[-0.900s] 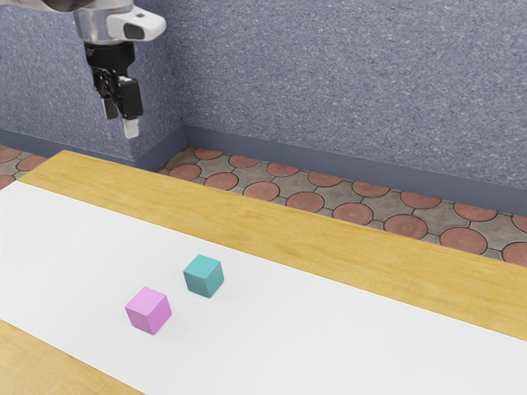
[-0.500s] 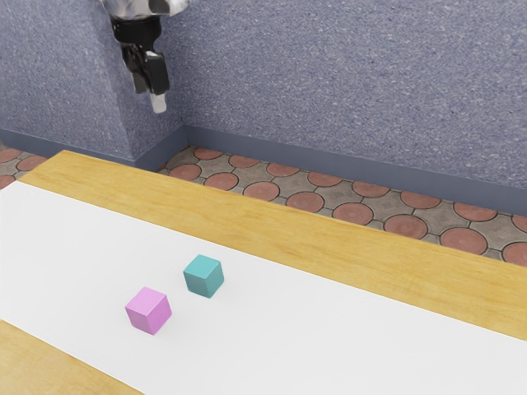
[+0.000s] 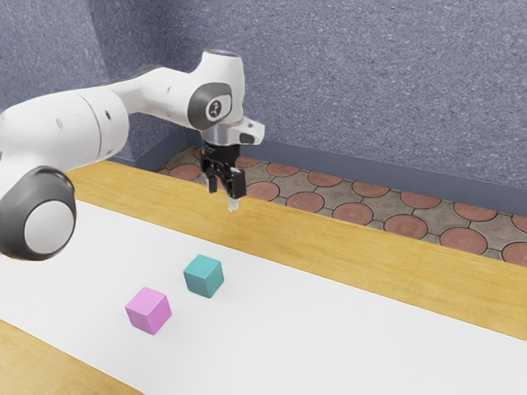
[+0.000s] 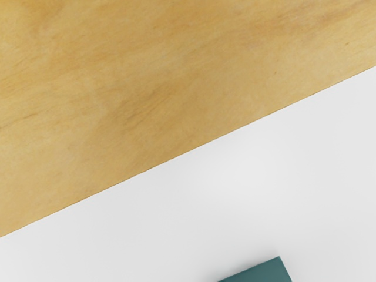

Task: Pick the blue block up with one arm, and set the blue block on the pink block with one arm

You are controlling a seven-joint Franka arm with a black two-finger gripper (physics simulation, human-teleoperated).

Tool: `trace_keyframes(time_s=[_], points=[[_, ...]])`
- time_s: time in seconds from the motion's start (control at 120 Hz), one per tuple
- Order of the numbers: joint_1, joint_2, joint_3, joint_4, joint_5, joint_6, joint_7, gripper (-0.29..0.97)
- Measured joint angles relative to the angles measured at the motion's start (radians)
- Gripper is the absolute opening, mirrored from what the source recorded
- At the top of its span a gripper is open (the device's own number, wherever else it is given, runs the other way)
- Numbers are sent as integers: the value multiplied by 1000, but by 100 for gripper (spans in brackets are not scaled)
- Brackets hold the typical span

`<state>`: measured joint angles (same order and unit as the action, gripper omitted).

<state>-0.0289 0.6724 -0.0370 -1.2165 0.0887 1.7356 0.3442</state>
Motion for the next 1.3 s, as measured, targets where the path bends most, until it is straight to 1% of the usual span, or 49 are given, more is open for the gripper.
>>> trace_keyframes(time_s=[0.108,0.183,0.25,0.342,0.458,0.533,0.6,0.65,0.75,0.85,0.942,1.1,1.167,1.3], points=[[-3,3,18,-44,-5,114,-68,67],[-10,-5,45,-71,-7,174,-119,68],[-32,-66,67,-213,-10,280,-168,68],[-64,-167,80,-393,-45,453,-232,68],[-56,-227,84,-476,-63,602,-299,68],[-12,-275,69,-535,-69,662,-325,68],[5,-332,57,-607,-74,699,-352,68],[10,-352,53,-633,-73,695,-370,68],[25,-361,43,-632,-73,624,-370,68],[70,-348,-15,-633,-77,567,-345,68],[82,-340,-44,-638,-80,530,-318,68],[131,-314,-56,-654,-78,488,-249,68],[138,-311,-61,-656,-80,479,-215,68],[142,-330,-104,-678,-82,467,-156,68]])
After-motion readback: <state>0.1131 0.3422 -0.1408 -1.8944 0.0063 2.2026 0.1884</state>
